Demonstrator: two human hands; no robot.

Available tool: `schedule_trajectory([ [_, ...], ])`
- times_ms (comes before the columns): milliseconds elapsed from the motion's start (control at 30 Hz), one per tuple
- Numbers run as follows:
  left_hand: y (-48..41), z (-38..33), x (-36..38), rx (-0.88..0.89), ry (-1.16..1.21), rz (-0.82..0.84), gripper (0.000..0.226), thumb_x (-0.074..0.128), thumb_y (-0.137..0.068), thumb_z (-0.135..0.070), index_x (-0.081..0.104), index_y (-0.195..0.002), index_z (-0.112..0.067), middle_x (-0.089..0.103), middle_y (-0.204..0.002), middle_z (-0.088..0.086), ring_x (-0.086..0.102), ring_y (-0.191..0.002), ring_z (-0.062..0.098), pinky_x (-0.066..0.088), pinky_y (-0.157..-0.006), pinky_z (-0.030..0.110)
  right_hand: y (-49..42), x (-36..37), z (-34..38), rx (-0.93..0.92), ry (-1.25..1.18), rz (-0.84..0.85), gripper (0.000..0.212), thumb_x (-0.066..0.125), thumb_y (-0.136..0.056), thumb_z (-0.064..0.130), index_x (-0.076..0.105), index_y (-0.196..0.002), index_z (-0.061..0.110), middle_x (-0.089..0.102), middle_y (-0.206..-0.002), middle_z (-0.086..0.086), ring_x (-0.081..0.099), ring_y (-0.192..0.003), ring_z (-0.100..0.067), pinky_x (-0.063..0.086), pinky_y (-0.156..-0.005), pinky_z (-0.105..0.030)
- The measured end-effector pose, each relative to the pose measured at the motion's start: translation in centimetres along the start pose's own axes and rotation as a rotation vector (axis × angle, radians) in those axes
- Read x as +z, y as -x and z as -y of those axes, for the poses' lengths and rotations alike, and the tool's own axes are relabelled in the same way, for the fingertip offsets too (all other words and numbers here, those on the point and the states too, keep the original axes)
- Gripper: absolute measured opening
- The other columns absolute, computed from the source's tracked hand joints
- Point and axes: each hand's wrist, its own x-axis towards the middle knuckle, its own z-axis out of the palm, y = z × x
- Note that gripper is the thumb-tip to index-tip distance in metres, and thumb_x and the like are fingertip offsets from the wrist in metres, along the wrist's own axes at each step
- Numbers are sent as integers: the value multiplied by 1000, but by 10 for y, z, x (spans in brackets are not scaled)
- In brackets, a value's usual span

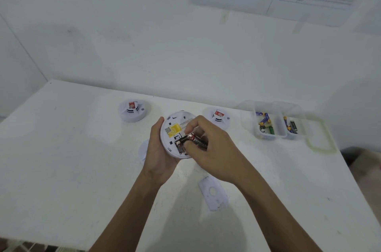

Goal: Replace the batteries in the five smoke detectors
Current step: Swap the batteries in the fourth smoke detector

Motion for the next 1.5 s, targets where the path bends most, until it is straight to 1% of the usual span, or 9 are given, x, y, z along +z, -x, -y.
schedule_trajectory([
  [133, 0, -3, -2, -12, 48, 9, 64, 19, -99, -46, 79, -93, -23, 74, -101, 6, 72, -89, 21, 59, -64, 37, 3, -2, -1, -60, -53, -46, 19, 53, -92, 8, 57, -104, 22, 62, -96, 10, 61, -84, 1, 46, -61, -13],
  [300, -4, -5, -8, -11, 58, 2, 58, 24, -97, -51, 59, -128, -16, 65, -124, 14, 62, -112, 32, 56, -81, 51, 5, 0, -6, -107, -47, -203, 18, 64, -89, 13, 64, -104, 23, 67, -91, 18, 63, -88, -2, 53, -69, -17],
  [533, -4, -6, -4, -9, 99, 34, 57, 26, -95, -52, 61, -123, -16, 67, -121, 15, 67, -105, 31, 55, -83, 54, 9, 3, -7, -94, -209, -354, 16, 70, -85, 14, 60, -96, 20, 70, -83, 11, 68, -78, -8, 52, -68, -17],
  [667, -3, -6, -2, 1, 104, 25, 58, 24, -98, -51, 55, -131, -15, 64, -126, 16, 65, -109, 33, 56, -79, 54, 9, 11, -12, -93, -143, -466, 14, 71, -85, 17, 60, -92, 18, 69, -84, 10, 68, -80, -6, 52, -69, -13],
  [933, -2, -1, 0, 3, 87, -46, 54, 28, -94, -52, 61, -121, -20, 69, -117, 11, 65, -105, 28, 59, -76, 46, 10, 26, -18, -97, -20, -546, 11, 69, -87, 19, 59, -89, 17, 64, -79, 18, 62, -80, 4, 45, -62, -3],
  [1000, -2, 0, 0, 9, 82, -63, 55, 31, -91, -53, 59, -125, -19, 67, -120, 12, 61, -111, 31, 58, -82, 47, 10, 29, -19, -91, 20, -551, 13, 70, -86, 22, 60, -89, 15, 66, -83, 8, 61, -81, 4, 44, -62, -3],
  [1167, -2, 3, -1, 58, 70, -73, 67, 37, -84, -55, 51, -137, -16, 55, -136, 18, 45, -131, 40, 31, -110, 61, 10, 36, -25, -133, 130, -566, 17, 73, -83, 20, 63, -89, 7, 56, -99, -6, 59, -74, 6, 41, -61, 2],
  [1367, -4, 6, -5, 48, 51, -88, 69, 38, -87, -57, 46, -142, -16, 50, -141, 19, 42, -134, 41, 24, -111, 66, 9, 43, -28, -176, 227, -581, 24, 64, -84, 29, 66, -88, 6, 55, -104, -8, 64, -79, -12, 44, -67, 2],
  [1500, -6, 4, -4, 44, 40, -105, 64, 31, -93, -55, 46, -141, -15, 52, -140, 19, 44, -133, 38, 30, -112, 56, 10, 48, -30, -239, 350, -623, 22, 63, -87, 26, 70, -94, 6, 59, -109, -10, 64, -78, -13, 52, -65, -13],
])
